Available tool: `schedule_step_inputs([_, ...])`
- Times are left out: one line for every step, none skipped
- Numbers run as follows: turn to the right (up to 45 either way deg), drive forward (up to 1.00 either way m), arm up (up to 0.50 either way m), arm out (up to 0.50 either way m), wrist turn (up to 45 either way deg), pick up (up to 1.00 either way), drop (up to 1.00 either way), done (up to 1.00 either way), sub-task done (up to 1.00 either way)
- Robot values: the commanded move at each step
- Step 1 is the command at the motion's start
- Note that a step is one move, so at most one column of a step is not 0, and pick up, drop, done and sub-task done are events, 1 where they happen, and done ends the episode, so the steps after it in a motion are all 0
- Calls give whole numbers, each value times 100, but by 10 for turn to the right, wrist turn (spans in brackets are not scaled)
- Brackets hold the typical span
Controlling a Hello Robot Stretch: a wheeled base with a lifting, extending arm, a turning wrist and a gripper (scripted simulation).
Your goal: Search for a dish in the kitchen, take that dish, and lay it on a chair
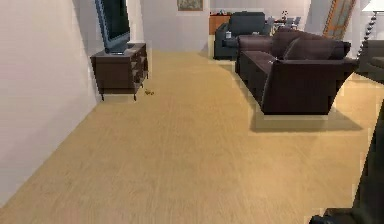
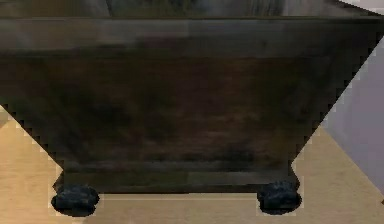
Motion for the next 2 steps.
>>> schedule_step_inputs([0,85,0,0,0,0,0,0,0])
schedule_step_inputs([450,0,0,0,0,0,0,0,0])
